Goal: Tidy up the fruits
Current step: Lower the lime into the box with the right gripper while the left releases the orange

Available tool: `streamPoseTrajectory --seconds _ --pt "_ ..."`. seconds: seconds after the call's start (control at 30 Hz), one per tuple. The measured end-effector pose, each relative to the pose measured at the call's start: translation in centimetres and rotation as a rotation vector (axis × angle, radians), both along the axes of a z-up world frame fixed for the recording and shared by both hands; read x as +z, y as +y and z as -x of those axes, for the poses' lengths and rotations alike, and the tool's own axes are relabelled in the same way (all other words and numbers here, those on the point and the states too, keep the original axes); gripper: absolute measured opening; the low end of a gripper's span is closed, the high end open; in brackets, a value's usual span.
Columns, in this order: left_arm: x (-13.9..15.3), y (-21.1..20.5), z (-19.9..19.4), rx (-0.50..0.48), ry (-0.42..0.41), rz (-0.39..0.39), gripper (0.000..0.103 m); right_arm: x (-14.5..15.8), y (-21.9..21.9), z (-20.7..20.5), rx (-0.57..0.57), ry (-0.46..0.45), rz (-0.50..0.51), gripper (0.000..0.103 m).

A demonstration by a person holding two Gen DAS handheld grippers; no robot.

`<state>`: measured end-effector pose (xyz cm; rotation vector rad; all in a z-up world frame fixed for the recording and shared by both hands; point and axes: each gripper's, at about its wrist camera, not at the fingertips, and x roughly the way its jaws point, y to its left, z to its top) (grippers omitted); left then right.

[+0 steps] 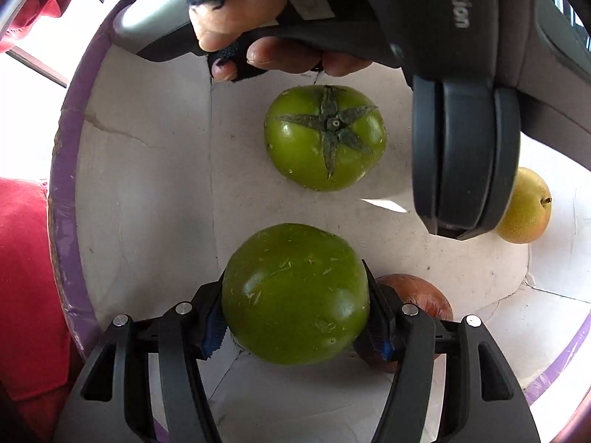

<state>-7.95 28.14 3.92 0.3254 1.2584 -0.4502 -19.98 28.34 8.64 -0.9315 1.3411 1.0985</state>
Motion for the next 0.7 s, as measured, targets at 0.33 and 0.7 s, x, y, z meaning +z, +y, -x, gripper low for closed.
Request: streamPoseTrajectory --seconds 0.33,0.7 --pt "1.2 1.8 0.7 0.037 -0.025 0.0 0.07 -0.3 0.8 1.1 -0.012 -0.009 0.011 0.061" --pt "3.5 1.6 1.1 0.073 -0.08 0.004 0.094 1.8 -0.9 1.2 -0.08 -0.064 -0.091 0.073"
